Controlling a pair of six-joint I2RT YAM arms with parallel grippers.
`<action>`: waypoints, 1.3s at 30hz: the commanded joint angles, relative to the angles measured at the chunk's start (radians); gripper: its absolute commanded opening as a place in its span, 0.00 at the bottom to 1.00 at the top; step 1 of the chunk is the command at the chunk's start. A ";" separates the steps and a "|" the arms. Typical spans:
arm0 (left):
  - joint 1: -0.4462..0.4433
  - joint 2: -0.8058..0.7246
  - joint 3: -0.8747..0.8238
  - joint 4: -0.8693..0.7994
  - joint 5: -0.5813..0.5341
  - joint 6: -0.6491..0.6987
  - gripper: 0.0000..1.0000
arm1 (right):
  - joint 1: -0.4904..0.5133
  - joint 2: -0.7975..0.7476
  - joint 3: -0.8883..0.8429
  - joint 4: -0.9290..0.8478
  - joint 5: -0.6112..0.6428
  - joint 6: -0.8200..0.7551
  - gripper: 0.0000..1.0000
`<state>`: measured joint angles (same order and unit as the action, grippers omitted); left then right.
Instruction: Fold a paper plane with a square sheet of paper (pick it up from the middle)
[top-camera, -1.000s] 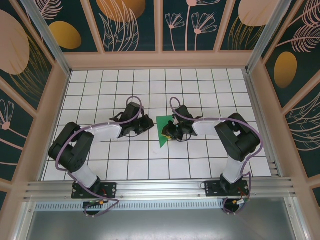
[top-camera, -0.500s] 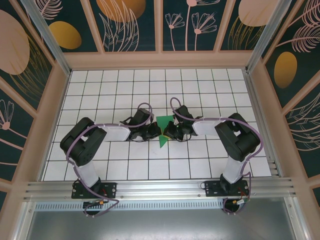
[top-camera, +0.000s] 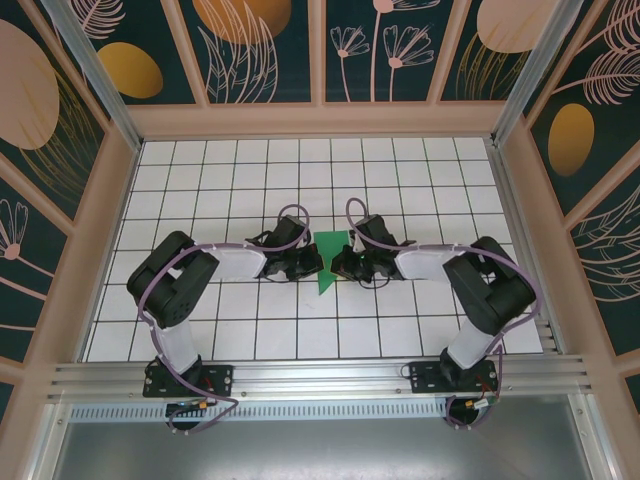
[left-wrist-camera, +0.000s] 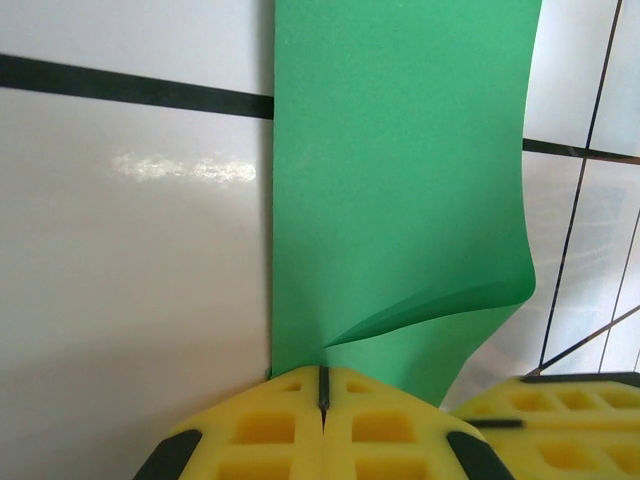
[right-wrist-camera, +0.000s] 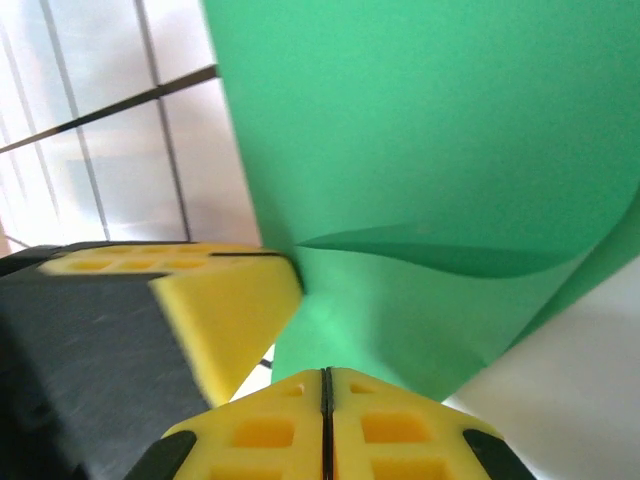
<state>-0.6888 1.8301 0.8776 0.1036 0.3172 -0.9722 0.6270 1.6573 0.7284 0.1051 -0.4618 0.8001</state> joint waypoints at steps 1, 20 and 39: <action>-0.005 0.057 -0.006 -0.109 -0.095 0.030 0.00 | -0.013 -0.045 -0.046 0.074 -0.025 -0.069 0.11; -0.004 0.083 0.014 -0.229 -0.191 0.088 0.00 | -0.075 0.050 0.030 -0.038 -0.022 -0.140 0.09; -0.005 0.095 0.018 -0.243 -0.202 0.104 0.00 | -0.189 0.113 0.104 -0.108 0.085 -0.165 0.08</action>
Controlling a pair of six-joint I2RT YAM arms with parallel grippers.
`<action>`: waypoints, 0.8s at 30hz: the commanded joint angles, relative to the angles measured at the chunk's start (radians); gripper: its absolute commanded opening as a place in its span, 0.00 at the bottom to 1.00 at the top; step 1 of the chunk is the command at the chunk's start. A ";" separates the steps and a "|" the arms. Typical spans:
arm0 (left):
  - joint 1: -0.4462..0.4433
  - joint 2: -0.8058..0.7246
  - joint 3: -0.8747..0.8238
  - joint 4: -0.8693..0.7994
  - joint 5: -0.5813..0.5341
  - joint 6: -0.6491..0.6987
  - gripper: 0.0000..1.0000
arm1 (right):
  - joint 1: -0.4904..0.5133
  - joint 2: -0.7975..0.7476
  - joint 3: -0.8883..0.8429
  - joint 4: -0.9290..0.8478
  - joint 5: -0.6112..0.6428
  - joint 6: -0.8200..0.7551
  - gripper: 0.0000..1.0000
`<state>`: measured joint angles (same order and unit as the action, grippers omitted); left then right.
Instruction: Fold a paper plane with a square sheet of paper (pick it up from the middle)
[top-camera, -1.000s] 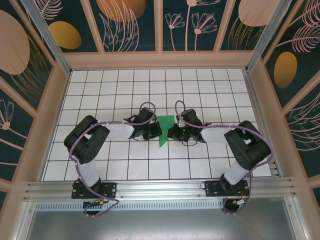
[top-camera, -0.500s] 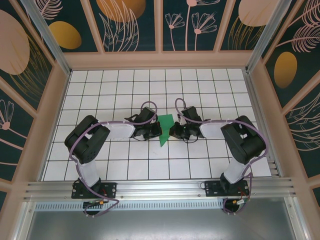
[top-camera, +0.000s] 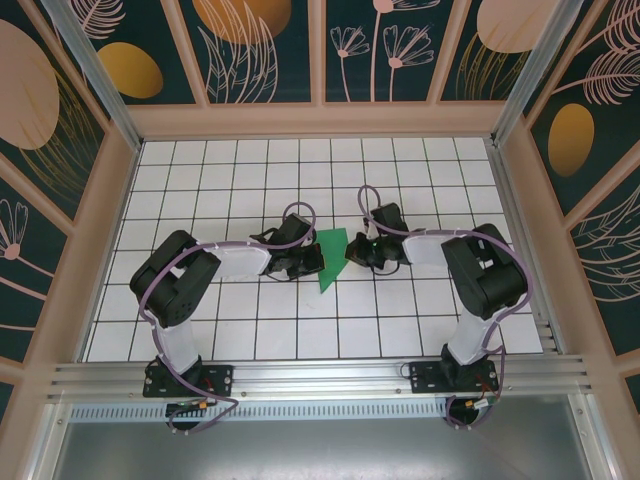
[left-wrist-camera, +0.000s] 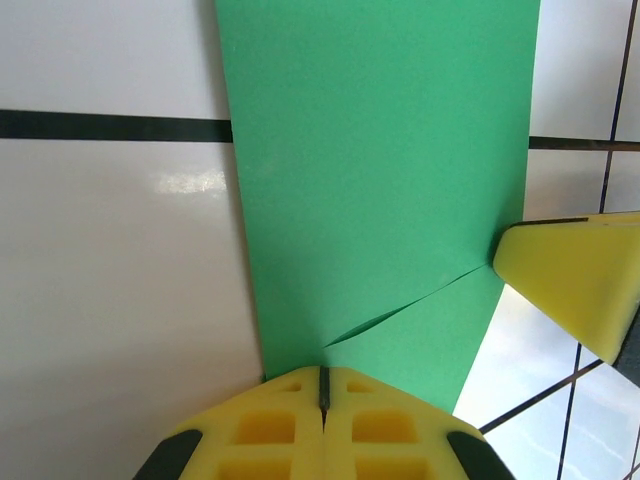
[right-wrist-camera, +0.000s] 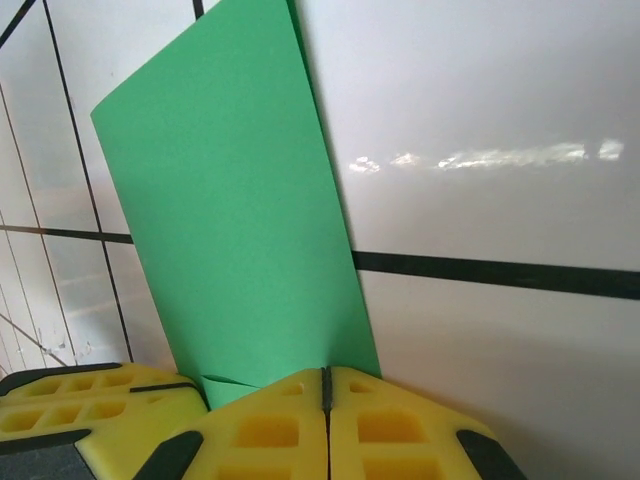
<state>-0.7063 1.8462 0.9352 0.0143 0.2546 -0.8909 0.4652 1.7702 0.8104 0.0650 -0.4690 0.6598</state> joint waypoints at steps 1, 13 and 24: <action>0.013 0.079 -0.039 -0.152 -0.138 0.023 0.00 | -0.029 -0.011 0.027 -0.072 0.103 -0.025 0.08; 0.013 0.080 -0.049 -0.124 -0.129 0.000 0.00 | 0.107 -0.143 -0.056 0.016 -0.022 0.068 0.08; 0.013 0.078 -0.065 -0.107 -0.123 -0.008 0.00 | 0.233 -0.143 -0.131 0.097 -0.067 0.159 0.05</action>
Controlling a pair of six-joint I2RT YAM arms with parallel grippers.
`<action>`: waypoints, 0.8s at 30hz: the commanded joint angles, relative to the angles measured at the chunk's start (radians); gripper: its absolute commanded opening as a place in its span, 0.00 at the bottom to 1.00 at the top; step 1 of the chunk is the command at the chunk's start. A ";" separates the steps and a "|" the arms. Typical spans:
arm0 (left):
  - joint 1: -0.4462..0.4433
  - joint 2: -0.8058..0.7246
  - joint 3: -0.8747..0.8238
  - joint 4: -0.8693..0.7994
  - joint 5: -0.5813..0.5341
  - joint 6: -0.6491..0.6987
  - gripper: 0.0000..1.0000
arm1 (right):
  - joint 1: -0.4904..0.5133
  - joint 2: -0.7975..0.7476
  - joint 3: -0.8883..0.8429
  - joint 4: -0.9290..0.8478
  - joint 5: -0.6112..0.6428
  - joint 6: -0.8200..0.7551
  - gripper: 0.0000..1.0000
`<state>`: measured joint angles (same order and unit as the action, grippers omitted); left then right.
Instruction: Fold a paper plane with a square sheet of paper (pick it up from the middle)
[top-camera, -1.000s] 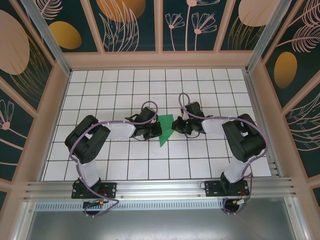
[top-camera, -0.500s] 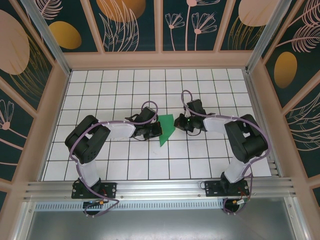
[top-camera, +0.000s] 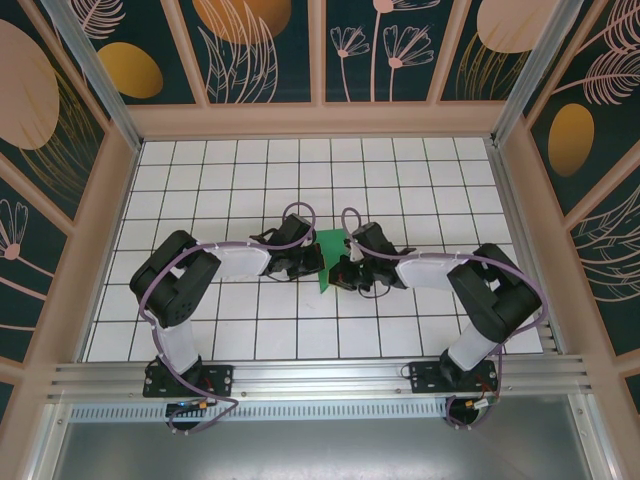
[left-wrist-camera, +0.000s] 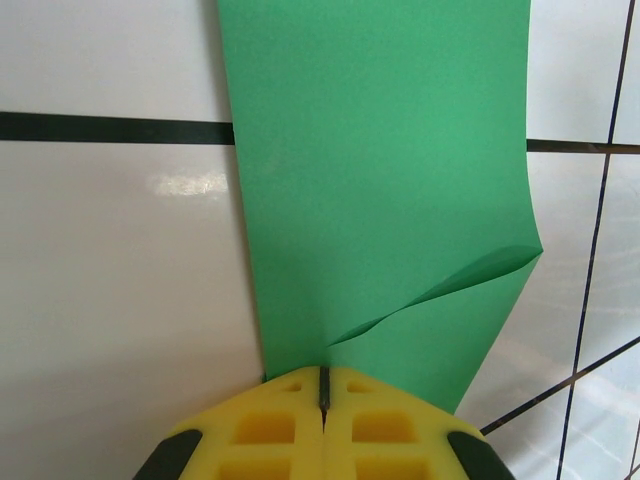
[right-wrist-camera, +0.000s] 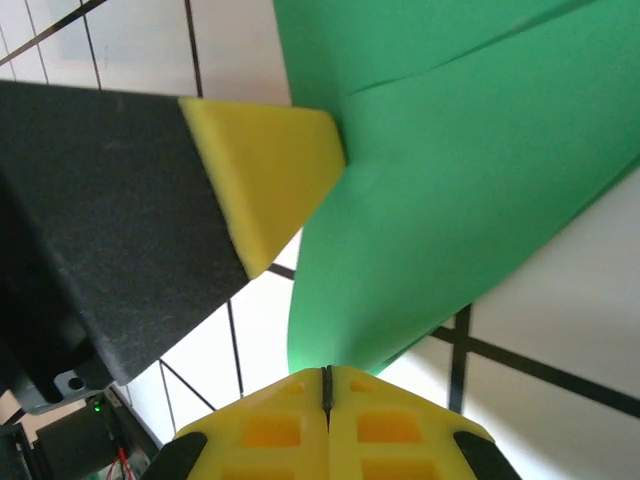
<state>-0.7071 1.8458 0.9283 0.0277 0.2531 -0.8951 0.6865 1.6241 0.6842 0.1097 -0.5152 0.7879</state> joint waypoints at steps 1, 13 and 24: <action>0.014 0.078 -0.059 -0.119 -0.121 -0.005 0.00 | 0.014 0.014 -0.003 0.058 -0.023 0.031 0.05; 0.014 0.075 -0.066 -0.121 -0.138 -0.016 0.00 | 0.029 0.081 0.001 0.040 -0.019 0.025 0.04; 0.014 0.078 -0.066 -0.122 -0.145 -0.025 0.00 | 0.060 0.053 0.003 0.054 -0.025 0.024 0.05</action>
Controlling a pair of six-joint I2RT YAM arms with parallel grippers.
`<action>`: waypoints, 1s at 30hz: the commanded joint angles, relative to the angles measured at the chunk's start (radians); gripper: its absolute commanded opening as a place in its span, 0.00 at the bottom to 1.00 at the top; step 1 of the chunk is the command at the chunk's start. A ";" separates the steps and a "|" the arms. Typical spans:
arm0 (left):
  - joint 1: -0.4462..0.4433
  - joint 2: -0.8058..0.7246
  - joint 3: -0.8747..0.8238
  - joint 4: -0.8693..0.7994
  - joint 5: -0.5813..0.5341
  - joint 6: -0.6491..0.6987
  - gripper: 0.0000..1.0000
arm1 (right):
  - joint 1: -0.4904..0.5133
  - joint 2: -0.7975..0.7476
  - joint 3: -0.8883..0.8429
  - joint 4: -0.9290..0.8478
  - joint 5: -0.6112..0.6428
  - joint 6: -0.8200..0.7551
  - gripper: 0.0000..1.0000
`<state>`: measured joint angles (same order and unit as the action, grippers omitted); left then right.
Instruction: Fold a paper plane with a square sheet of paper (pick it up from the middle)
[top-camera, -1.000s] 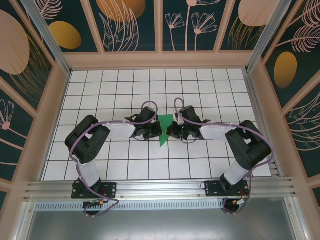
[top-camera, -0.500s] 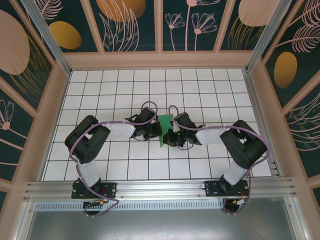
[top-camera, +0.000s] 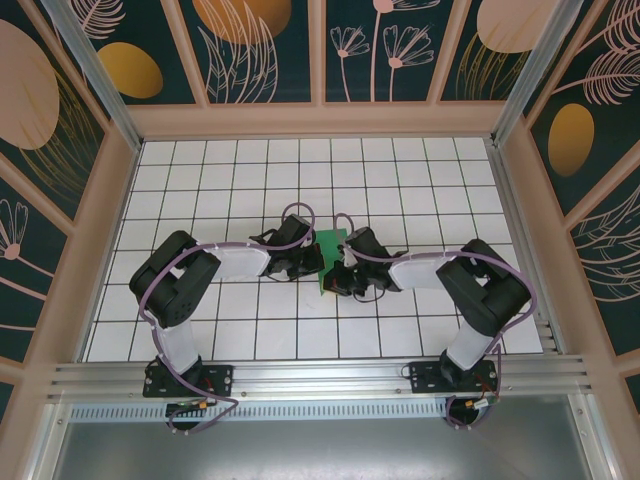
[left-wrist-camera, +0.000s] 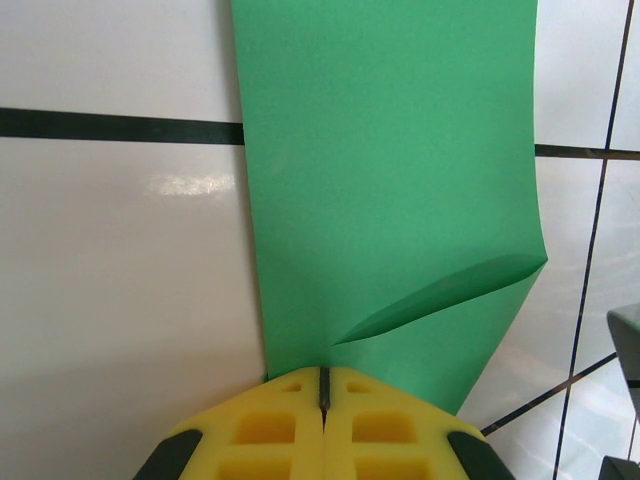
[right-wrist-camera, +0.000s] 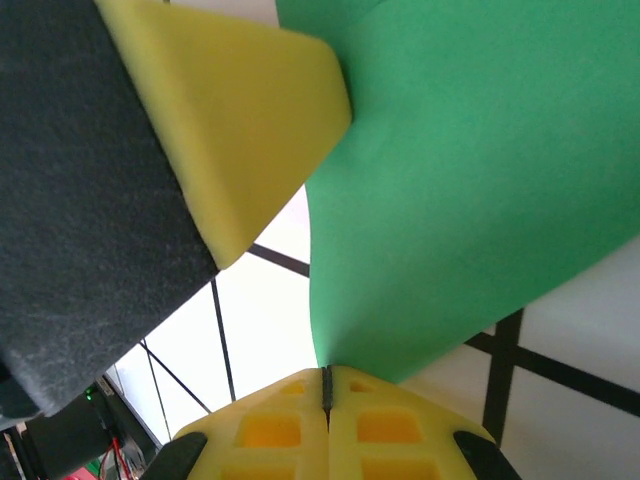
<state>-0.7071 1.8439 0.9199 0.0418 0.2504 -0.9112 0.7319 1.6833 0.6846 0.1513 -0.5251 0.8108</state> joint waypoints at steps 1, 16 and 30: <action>0.014 0.080 -0.058 -0.136 -0.142 -0.010 0.00 | 0.018 0.000 0.002 0.013 -0.013 0.003 0.05; 0.014 0.074 -0.051 -0.133 -0.142 0.011 0.00 | -0.033 -0.093 0.010 -0.026 0.040 -0.012 0.05; 0.014 0.056 0.018 -0.119 -0.111 0.153 0.00 | -0.180 0.069 0.127 -0.065 0.065 -0.059 0.04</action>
<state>-0.7071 1.8469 0.9417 0.0219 0.2417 -0.8150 0.5533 1.7069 0.7788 0.0975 -0.4744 0.7605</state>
